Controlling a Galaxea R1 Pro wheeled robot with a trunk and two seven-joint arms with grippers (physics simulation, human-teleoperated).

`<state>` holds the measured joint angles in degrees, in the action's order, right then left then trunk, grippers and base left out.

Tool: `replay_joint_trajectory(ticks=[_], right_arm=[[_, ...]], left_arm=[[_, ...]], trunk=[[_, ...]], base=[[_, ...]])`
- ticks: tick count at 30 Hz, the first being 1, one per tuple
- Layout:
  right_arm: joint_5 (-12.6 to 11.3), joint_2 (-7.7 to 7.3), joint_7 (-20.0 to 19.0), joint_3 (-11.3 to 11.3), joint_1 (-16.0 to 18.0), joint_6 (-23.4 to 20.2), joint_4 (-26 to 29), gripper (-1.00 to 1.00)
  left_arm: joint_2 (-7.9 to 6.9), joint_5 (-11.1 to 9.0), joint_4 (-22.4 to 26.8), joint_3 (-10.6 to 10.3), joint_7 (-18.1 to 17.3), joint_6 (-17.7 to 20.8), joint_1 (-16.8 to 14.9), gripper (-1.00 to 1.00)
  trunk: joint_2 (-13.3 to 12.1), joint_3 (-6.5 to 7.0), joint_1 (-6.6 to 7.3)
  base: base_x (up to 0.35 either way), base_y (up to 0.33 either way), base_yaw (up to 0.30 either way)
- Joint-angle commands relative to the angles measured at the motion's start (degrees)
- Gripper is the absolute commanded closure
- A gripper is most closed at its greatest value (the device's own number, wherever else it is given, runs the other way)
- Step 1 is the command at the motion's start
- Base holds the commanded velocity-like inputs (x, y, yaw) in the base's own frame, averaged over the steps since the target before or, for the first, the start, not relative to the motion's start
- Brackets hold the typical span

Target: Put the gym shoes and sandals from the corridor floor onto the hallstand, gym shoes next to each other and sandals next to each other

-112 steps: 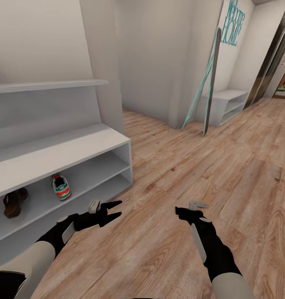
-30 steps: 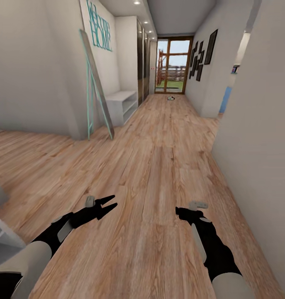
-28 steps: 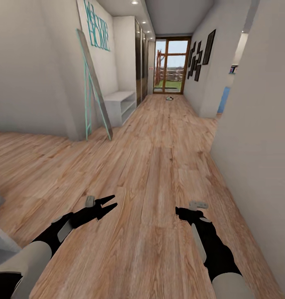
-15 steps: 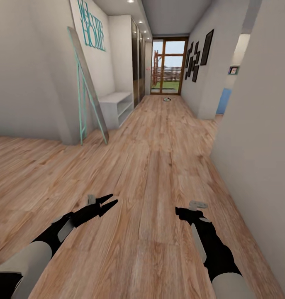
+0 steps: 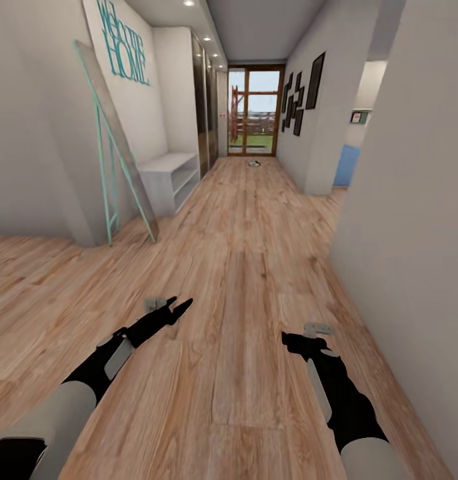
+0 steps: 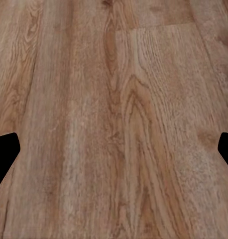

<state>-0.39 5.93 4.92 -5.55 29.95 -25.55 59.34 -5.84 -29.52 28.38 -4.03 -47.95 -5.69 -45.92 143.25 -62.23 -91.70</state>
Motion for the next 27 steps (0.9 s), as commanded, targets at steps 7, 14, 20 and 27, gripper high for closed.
replay_joint_trajectory(ticks=[7, 14, 20, 27], right_arm=[[-0.05, 0.05, 0.11, 0.01, 0.03, -0.29, -0.04, -1.0], [-0.05, 0.05, 0.0, 0.1, 0.03, -0.29, -0.05, -1.0], [-0.05, 0.1, 0.0, 0.15, 0.03, -0.29, -0.09, -1.0], [-0.05, 0.13, 0.0, 0.26, 0.03, -0.29, -0.1, -1.0]], left_arm=[[-0.13, 0.11, 0.52, -0.75, 13.35, -0.87, -0.01, -1.0], [-0.12, 0.21, 0.46, -0.91, 15.43, -0.73, 0.03, -1.0], [-0.03, 0.21, 0.45, -0.95, 15.47, -0.71, -0.01, -1.0], [-0.12, 0.19, 0.45, -0.89, 15.43, -0.66, 0.01, -1.0]], trunk=[[0.02, -0.05, -0.03], [0.02, -0.05, -0.03], [0.02, 0.04, -0.03], [0.02, 0.28, -0.03]], base=[[0.348, -0.007, -0.001], [0.348, -0.085, 0.0], [0.348, -0.105, -0.085], [0.347, -0.108, -0.194]])
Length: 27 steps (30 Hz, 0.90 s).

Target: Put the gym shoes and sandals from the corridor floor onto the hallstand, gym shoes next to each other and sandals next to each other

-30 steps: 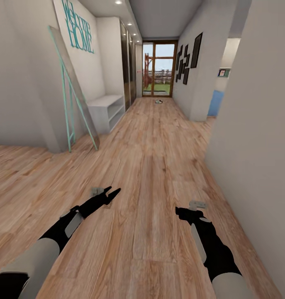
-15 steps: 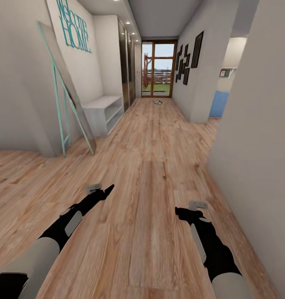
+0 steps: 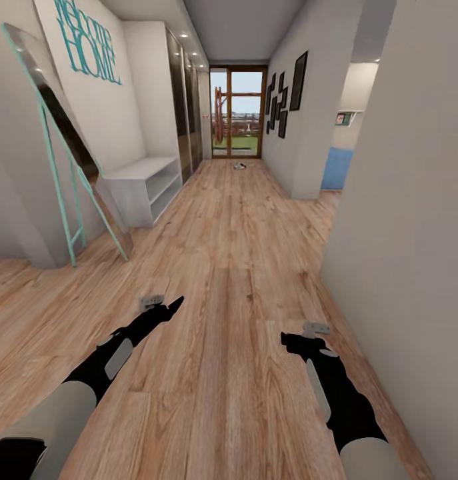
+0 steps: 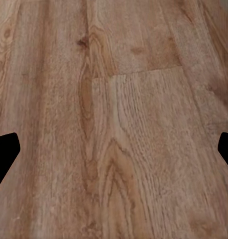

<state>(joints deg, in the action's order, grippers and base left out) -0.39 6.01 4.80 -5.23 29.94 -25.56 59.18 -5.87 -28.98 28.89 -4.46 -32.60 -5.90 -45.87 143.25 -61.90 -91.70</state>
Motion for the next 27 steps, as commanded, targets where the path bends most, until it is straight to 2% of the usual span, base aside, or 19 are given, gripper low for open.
replay_joint_trajectory(ticks=[1, 11, 27], right_arm=[[-0.05, 0.05, 0.13, -0.06, 0.03, -0.28, 0.06, -1.0], [-0.05, 0.03, 0.15, -0.05, 0.03, -0.28, 0.08, -1.0], [-0.05, 0.05, 0.13, -0.05, 0.03, -0.28, 0.11, -1.0]], left_arm=[[-0.08, -0.34, -0.06, -0.46, 0.08, -0.44, -0.05, -1.0], [-0.09, -0.38, -0.06, -0.46, 0.08, -0.43, -0.07, -1.0], [-0.18, -0.38, -0.06, -0.37, 0.0, -0.34, -0.08, -1.0]], trunk=[[0.02, -0.03, -0.03], [0.02, 0.01, -0.03], [0.02, 0.01, -0.03]], base=[[0.347, -0.108, -0.11], [0.347, -0.096, -0.025], [0.349, -0.006, 0.0]])
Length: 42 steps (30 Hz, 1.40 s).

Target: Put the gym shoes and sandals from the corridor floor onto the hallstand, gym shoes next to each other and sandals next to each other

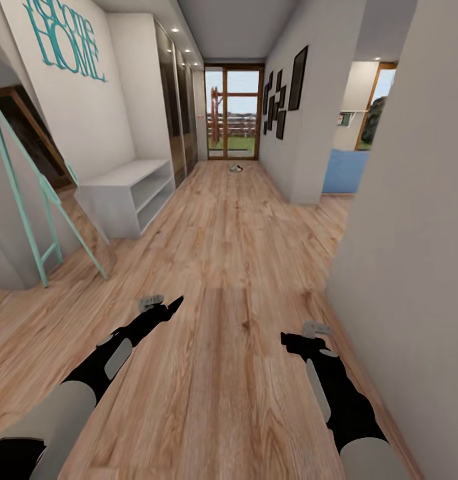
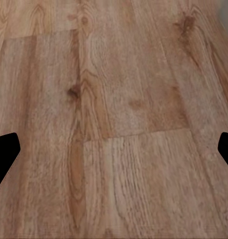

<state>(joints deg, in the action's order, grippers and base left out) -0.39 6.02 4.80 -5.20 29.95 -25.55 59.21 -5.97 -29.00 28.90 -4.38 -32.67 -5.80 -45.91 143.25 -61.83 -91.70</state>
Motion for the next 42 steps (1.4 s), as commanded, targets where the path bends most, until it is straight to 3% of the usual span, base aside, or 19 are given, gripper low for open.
replay_joint_trajectory(ticks=[1, 42], right_arm=[[-0.05, 0.05, 0.13, -0.07, 0.02, -0.29, 0.07, -1.0], [-0.05, 0.04, 0.2, -0.16, 0.02, -0.29, 0.04, -1.0]], left_arm=[[-0.08, -0.35, -0.07, -0.46, 0.07, -0.45, -0.05, -1.0], [-0.08, -0.42, -0.1, -0.46, 0.06, -0.44, -0.03, -1.0]], trunk=[[0.02, -0.05, -0.02], [0.02, -0.05, -0.02]], base=[[0.349, 0.0, 0.0], [0.349, 0.0, 0.0]])
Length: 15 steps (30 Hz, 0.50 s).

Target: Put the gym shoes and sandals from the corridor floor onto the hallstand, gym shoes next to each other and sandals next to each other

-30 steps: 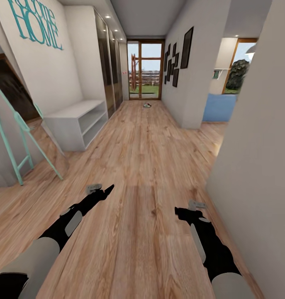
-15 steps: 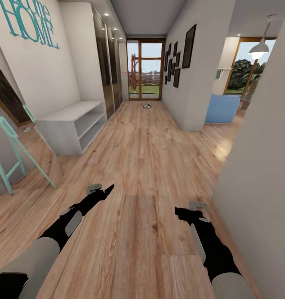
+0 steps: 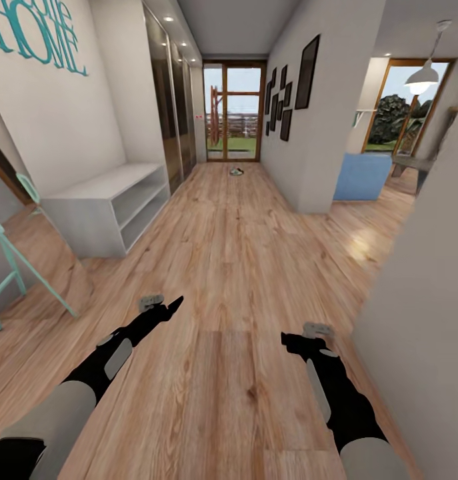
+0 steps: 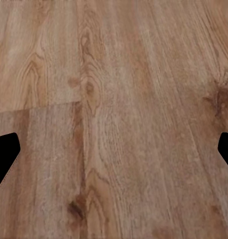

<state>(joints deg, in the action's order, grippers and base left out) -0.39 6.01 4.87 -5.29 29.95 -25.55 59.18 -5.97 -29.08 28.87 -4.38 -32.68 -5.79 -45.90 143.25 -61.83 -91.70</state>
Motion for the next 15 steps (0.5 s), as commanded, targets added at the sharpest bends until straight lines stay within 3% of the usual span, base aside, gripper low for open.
replay_joint_trajectory(ticks=[1, 15], right_arm=[[-0.05, 0.04, 0.13, -0.07, 0.02, -0.29, 0.07, -1.0], [-0.05, 0.0, 0.07, -0.08, 0.02, -0.29, 0.06, -1.0]], left_arm=[[-0.09, -0.36, -0.06, -0.46, 0.07, -0.45, -0.05, -1.0], [-0.05, -0.37, -0.08, -0.48, 0.07, -0.45, -0.03, -1.0]], trunk=[[0.02, -0.05, -0.02], [0.02, -0.05, -0.02]], base=[[0.349, 0.0, 0.0], [0.349, 0.0, 0.0]])
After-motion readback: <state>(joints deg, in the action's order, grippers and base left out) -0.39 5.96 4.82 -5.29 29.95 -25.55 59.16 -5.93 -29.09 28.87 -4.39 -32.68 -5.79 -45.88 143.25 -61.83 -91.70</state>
